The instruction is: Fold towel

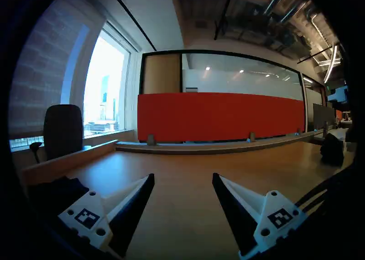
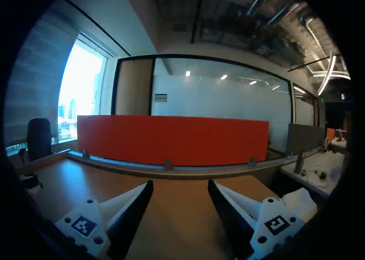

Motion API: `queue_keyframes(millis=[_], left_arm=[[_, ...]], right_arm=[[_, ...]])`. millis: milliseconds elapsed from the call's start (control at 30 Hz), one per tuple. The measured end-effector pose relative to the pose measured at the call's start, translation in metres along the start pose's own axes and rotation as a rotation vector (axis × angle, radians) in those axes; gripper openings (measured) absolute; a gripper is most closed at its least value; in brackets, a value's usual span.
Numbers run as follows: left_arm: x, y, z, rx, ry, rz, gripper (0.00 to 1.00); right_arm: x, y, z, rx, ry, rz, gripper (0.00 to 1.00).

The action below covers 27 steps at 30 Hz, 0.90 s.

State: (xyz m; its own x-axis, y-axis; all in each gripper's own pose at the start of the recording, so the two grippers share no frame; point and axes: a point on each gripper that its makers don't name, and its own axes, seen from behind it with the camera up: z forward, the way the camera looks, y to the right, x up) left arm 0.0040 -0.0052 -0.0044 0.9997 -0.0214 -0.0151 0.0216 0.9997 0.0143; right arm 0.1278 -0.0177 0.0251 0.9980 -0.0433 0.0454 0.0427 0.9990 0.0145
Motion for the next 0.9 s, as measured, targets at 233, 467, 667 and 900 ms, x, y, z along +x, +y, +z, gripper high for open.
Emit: queue_keyframes(millis=[233, 467, 667, 900], left_arm=[[0.0, 0.0, 0.0, 0.002, 0.0, 0.001, 0.94], [0.001, 0.0, 0.0, 0.002, 0.0, 0.002, 0.94], [0.001, 0.0, -0.001, 0.002, 0.0, 0.003, 0.94], [0.001, 0.0, -0.001, 0.002, 0.0, 0.003, 0.94]], right_arm=[[-0.002, 0.005, -0.001, -0.003, 0.018, -0.025, 0.92], [-0.01, 0.002, -0.002, 0.009, 0.041, -0.013, 0.94], [-0.026, 0.008, -0.003, -0.004, 0.037, 0.033, 0.94], [-0.048, 0.015, -0.003, -0.004, 0.037, 0.05, 0.94]])
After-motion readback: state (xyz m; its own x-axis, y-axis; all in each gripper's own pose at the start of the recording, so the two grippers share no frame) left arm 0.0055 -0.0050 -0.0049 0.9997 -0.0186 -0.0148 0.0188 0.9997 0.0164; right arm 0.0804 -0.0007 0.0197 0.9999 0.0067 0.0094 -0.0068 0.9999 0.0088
